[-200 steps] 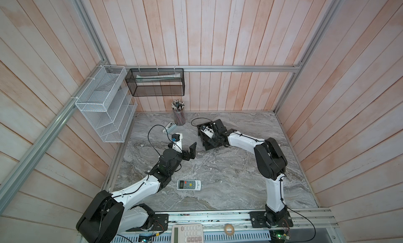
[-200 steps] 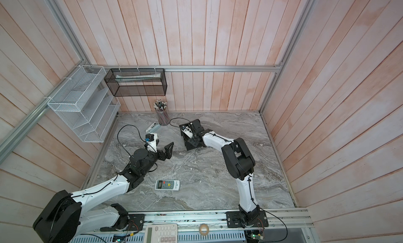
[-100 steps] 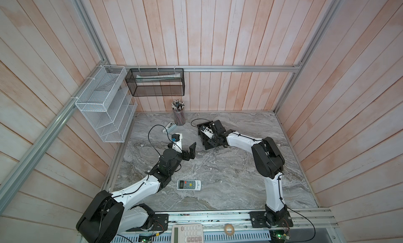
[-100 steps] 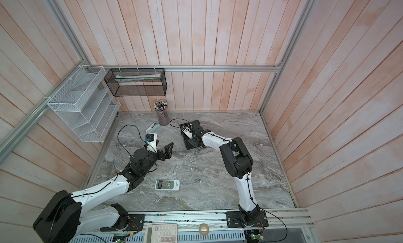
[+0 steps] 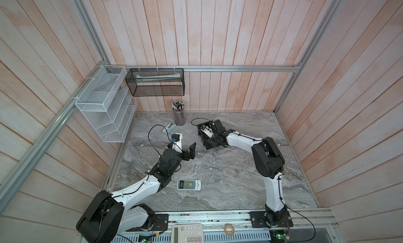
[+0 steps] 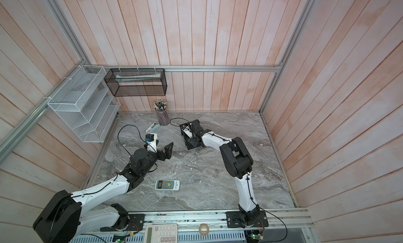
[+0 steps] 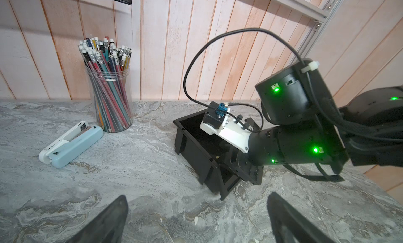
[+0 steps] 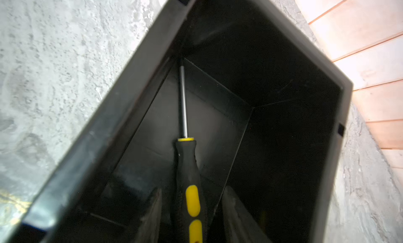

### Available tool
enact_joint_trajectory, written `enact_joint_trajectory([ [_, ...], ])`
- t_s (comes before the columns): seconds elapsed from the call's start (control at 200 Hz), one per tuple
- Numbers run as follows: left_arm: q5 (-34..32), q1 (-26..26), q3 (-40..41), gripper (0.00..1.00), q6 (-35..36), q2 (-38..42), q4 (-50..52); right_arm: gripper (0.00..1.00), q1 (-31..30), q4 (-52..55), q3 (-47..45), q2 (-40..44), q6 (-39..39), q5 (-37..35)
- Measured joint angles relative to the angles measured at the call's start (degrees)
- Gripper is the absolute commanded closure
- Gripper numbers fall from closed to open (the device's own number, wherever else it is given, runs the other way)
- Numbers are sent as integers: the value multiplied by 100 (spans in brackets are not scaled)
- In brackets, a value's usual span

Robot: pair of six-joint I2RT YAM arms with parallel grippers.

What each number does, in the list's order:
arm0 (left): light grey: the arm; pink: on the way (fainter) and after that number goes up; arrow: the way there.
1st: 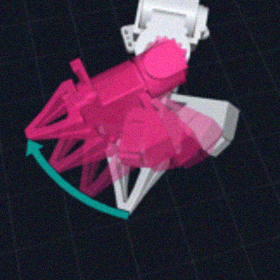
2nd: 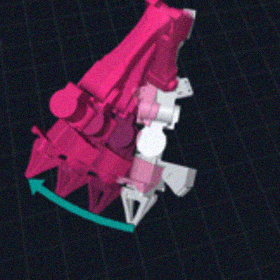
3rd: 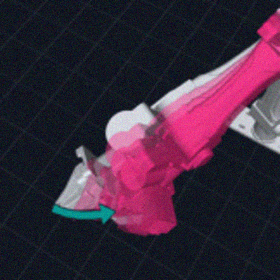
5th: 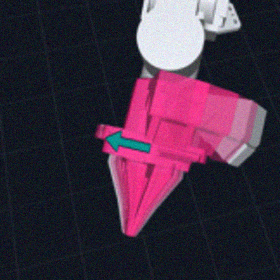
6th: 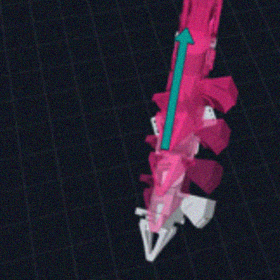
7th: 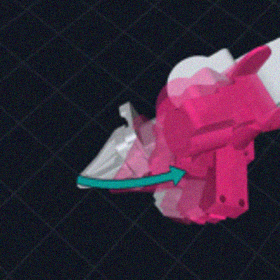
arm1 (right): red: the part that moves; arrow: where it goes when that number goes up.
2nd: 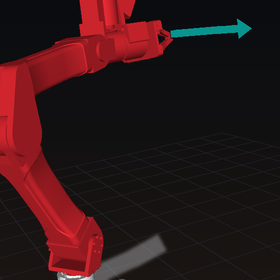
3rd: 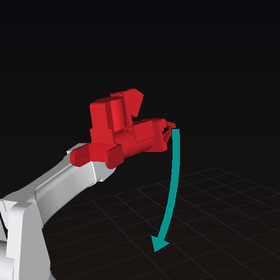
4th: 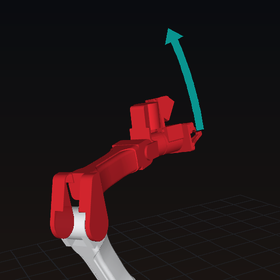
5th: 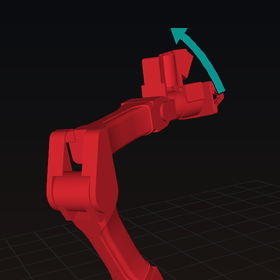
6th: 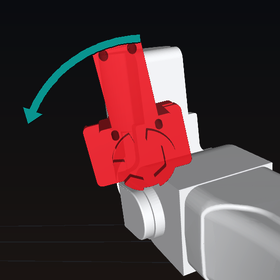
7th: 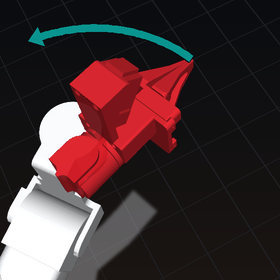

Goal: Put the screwdriver in the bin
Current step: Place the screwdriver into the bin, then reset both arms

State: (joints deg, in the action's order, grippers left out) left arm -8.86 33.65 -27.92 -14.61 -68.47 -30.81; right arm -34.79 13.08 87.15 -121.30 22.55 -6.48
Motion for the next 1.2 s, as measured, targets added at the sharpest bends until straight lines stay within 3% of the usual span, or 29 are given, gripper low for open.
enact_joint_trajectory([
  [0.15,-22,-9,0,0,0,85,2,46,0,-50,-11,151,-170,83],
  [0.16,-22,-11,0,0,2,94,2,40,0,-63,-17,181,-195,87],
  [0.215,-39,-20,0,0,2,129,4,33,0,-170,-79,369,-267,136],
  [0.27,-44,-28,0,0,2,157,4,30,4,-332,-232,664,-417,175],
  [0.46,-59,-33,0,0,4,212,13,5,52,-1064,-951,1904,-861,271],
  [0.55,-39,-33,0,0,4,219,17,1,131,-1534,-1530,2544,-1154,273],
  [0.755,90,-31,-50,0,-15,192,24,2,433,-2608,-3425,4197,-1976,20],
  [1.02,-114,402,-1027,0,11,-197,527,2,905,-3526,-5115,5853,-2863,-1578],
  [1.2,-1104,363,-1169,0,157,-105,647,2,1687,-3768,-5851,6166,-3528,-3200],
])
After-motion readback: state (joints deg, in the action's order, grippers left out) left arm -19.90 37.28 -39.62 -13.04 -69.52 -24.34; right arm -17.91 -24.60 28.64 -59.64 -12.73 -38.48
